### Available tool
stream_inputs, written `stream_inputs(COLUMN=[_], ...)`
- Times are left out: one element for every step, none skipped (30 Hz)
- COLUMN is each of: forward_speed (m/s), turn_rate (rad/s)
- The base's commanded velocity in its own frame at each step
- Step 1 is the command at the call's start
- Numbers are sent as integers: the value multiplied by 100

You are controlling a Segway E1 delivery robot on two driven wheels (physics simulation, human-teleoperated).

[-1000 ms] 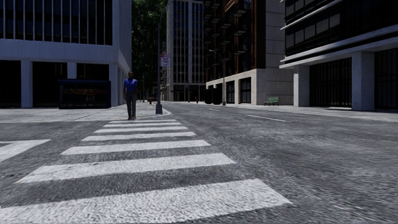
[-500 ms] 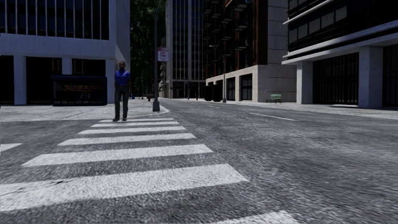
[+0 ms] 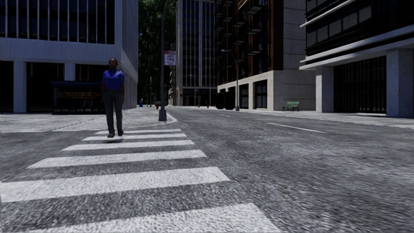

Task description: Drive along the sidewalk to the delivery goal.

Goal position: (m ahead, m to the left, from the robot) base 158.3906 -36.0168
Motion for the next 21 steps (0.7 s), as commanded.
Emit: stream_inputs(forward_speed=[200,200,200,200,200,200,200,200,200,200,200,200,200,200,200,200,200,200,200,200,200], turn_rate=[36,38,39,40,43,43,43,43,43,44,44,44,44,44,44,44,44,44,44,44,41])
